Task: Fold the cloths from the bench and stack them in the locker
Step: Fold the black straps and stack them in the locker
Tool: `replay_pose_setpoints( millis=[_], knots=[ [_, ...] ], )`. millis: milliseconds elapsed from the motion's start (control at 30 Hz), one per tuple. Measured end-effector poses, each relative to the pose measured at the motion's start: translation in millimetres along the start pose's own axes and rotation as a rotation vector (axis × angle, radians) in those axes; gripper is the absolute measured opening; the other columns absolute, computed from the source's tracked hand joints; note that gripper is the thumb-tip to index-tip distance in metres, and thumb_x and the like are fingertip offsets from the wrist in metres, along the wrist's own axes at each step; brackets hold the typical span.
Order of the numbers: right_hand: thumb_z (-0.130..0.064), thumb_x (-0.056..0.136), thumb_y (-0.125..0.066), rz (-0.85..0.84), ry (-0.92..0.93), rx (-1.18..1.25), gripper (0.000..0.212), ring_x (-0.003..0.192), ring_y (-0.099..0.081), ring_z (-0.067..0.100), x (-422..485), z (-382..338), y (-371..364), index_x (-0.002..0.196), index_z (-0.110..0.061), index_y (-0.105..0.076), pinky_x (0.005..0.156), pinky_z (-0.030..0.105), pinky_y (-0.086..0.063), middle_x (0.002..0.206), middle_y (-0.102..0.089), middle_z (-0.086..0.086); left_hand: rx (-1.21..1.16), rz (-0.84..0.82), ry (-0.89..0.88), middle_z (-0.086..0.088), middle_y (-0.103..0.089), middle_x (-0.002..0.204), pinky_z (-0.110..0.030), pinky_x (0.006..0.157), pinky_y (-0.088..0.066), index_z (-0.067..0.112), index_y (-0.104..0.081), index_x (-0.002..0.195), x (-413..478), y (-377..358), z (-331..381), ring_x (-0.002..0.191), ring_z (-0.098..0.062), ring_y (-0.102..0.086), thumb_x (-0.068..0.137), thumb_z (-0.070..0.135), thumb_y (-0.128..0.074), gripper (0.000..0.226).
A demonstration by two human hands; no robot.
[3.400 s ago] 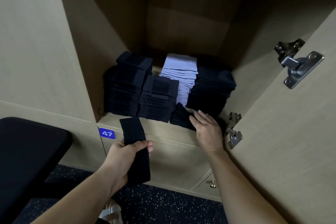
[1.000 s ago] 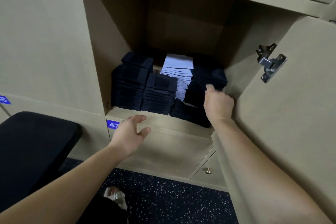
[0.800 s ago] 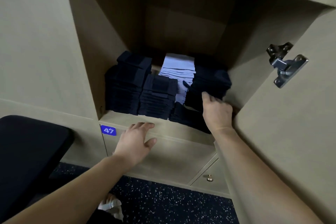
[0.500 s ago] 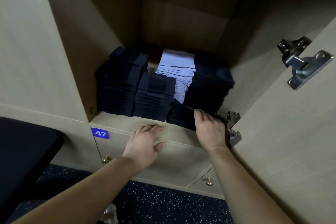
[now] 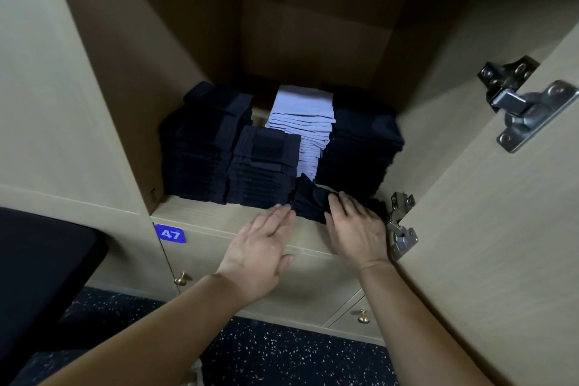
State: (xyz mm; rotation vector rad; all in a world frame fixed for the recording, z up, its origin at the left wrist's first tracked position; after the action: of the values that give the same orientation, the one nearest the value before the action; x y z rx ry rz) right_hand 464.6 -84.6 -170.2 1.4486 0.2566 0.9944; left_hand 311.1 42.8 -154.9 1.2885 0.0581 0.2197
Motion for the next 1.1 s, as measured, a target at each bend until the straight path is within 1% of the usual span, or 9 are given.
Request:
replay_pose_setpoints(
  millis=[200,433,633,700,733,800,867,967,1100],
  knots=[
    [-0.028,0.086,-0.037,-0.084,-0.017,0.021,0.049,0.101,-0.068,0.032,-5.5,-0.2,-7.2,0.116,-0.006,-0.068,0.079,0.039,-0.057,0.114,-0.068,0.021,0.309,-0.052,-0.192,-0.005,0.042,0.150,-0.033,0.115,0.026,0.009,0.032,0.143,11.4,-11.6,5.0,0.140,-0.017,0.038,0.104,0.036,-0.026,0.075],
    [-0.014,0.078,-0.033,-0.175,-0.010,0.015,0.053,0.102,-0.068,0.034,-4.0,-2.3,-11.0,0.118,-0.007,-0.068,0.081,0.043,-0.057,0.115,-0.067,0.022,0.466,-0.106,-0.214,-0.010,0.038,0.152,-0.033,0.106,0.032,0.005,0.027,0.146,19.9,-11.0,0.7,0.142,-0.020,0.034,0.105,0.037,-0.017,0.069],
    [-0.016,0.078,-0.036,-0.106,0.003,0.012,0.051,0.099,-0.069,0.031,-5.1,-1.6,-0.3,0.116,-0.007,-0.069,0.080,0.039,-0.057,0.113,-0.069,0.019,0.425,-0.102,-0.203,-0.008,0.031,0.155,-0.032,0.113,0.025,0.007,0.019,0.150,9.4,-4.3,-1.2,0.145,-0.018,0.028,0.105,0.035,-0.023,0.067],
    [-0.019,0.078,-0.042,-0.035,-0.007,0.043,0.045,0.094,-0.071,0.027,-5.2,-3.9,12.4,0.112,-0.008,-0.070,0.074,0.034,-0.057,0.107,-0.072,0.014,0.356,-0.039,-0.211,-0.010,0.006,0.161,-0.032,0.119,0.010,0.007,-0.006,0.155,1.8,5.9,-5.3,0.151,-0.018,0.000,0.102,0.033,-0.041,0.069],
    [-0.018,0.078,-0.048,-0.009,-0.013,0.058,0.039,0.087,-0.071,0.026,-5.1,-6.8,20.9,0.108,-0.009,-0.071,0.069,0.032,-0.056,0.101,-0.073,0.011,0.336,-0.027,-0.209,-0.012,-0.023,0.159,-0.034,0.120,-0.008,0.007,-0.031,0.150,-3.9,12.6,-6.8,0.147,-0.020,-0.027,0.092,0.034,-0.061,0.071],
    [-0.021,0.077,-0.056,0.016,-0.011,0.077,0.029,0.071,-0.070,0.024,-5.5,-14.8,38.3,0.099,-0.012,-0.072,0.058,0.028,-0.051,0.085,-0.073,0.004,0.333,-0.031,-0.169,-0.008,-0.064,0.130,-0.034,0.106,-0.040,0.011,-0.066,0.125,-17.9,30.1,-9.3,0.116,-0.020,-0.063,0.065,0.035,-0.086,0.067],
    [-0.030,0.077,-0.062,-0.005,-0.004,0.074,0.024,0.063,-0.067,0.022,-6.5,-25.7,57.0,0.094,-0.015,-0.071,0.051,0.026,-0.047,0.075,-0.071,0.001,0.302,-0.025,-0.101,-0.008,-0.056,0.140,-0.032,0.112,-0.032,0.013,-0.056,0.137,-38.3,46.3,-14.2,0.126,-0.022,-0.055,0.080,0.033,-0.076,0.064],
    [-0.037,0.073,-0.075,-0.097,0.003,0.064,0.032,0.064,-0.066,0.022,-12.9,-48.5,84.8,0.097,-0.017,-0.068,0.049,0.026,-0.044,0.080,-0.071,-0.001,0.294,-0.028,0.004,-0.004,-0.018,0.162,-0.033,0.121,-0.010,0.017,-0.019,0.155,-71.1,74.7,-23.3,0.147,-0.022,-0.021,0.101,0.033,-0.044,0.061],
    [-0.040,0.094,-0.050,-0.095,0.095,0.130,0.035,0.098,-0.063,0.023,-27.3,-95.0,127.6,0.122,-0.020,-0.054,0.069,0.031,-0.044,0.112,-0.065,-0.002,0.276,0.047,0.134,0.000,-0.020,0.162,-0.030,0.118,-0.015,0.022,-0.021,0.155,-136.0,118.1,-42.4,0.146,-0.020,-0.023,0.101,0.038,-0.043,0.060]
  ],
)
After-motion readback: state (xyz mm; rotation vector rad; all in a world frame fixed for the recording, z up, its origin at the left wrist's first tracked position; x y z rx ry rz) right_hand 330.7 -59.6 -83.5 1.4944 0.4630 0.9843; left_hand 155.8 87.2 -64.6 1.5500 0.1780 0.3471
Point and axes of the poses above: each hand's wrist, its own x-axis towards the middle knuckle, its own y-axis out of the back of the hand, z = x × y, the point moved 1 cm from there along x, towards the middle knuckle
